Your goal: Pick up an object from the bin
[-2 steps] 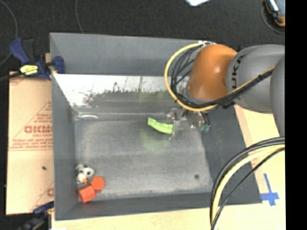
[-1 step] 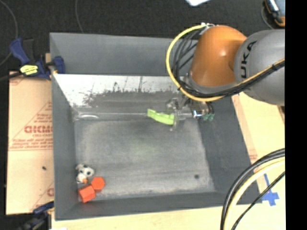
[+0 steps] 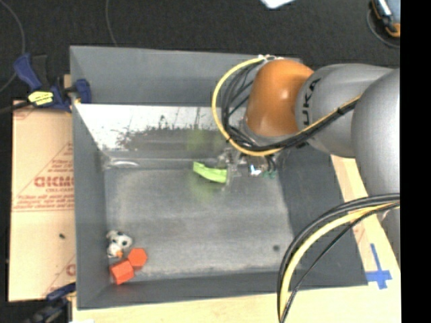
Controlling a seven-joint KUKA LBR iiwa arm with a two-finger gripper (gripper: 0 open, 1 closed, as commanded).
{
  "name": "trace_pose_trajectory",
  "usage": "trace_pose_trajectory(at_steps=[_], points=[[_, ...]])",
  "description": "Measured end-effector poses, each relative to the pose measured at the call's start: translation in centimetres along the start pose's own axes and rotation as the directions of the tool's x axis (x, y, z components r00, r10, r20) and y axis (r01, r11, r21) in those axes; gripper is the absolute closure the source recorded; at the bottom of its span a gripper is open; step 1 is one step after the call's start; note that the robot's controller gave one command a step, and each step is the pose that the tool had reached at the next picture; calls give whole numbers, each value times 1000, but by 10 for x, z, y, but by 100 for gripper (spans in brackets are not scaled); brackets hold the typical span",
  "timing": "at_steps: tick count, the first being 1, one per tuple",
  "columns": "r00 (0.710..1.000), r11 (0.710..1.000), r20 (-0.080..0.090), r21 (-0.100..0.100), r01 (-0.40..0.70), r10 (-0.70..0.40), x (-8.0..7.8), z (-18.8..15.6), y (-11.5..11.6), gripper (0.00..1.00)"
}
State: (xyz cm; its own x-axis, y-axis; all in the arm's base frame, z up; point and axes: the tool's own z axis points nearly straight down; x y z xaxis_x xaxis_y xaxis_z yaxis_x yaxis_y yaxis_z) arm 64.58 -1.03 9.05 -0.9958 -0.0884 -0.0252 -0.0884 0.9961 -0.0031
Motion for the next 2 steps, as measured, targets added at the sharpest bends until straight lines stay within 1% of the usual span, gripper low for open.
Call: trace_pose_trajectory(at_steps=[1, 2], points=[[1000, 1000, -4, 2, -23, 23, 50, -208, -16, 100], [1000, 1000, 6, 3, -25, 25, 53, -225, -17, 100]])
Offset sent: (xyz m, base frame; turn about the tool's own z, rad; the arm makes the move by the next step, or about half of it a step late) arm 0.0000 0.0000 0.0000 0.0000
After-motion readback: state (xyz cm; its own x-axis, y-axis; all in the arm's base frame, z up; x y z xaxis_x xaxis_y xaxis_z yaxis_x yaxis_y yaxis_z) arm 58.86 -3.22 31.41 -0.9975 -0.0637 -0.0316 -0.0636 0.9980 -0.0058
